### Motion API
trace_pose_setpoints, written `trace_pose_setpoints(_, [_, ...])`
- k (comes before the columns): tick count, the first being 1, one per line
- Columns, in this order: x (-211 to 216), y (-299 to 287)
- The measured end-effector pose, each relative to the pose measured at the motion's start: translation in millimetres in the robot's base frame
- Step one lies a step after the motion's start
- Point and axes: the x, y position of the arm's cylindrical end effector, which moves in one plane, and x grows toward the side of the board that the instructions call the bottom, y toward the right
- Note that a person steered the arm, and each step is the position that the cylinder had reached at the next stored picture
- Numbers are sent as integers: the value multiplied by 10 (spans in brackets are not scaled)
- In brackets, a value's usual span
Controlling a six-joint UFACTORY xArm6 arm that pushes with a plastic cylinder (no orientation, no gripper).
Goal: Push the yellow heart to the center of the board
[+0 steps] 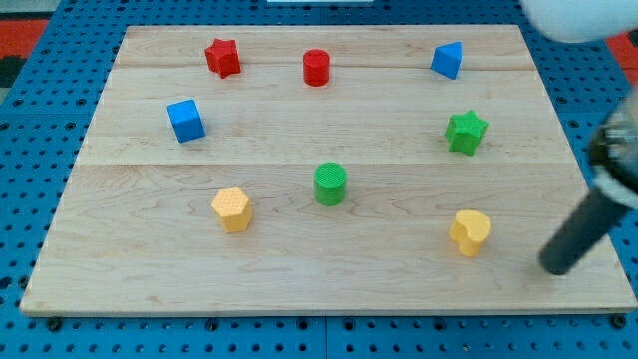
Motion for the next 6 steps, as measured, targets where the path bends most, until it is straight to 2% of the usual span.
trace_pose_setpoints(1, [-269,-690])
trace_pose_setpoints(2, [-580,-1125])
trace_pose_setpoints(4, [-1364,-1644])
trace_pose_setpoints(6, [-1750,-1365])
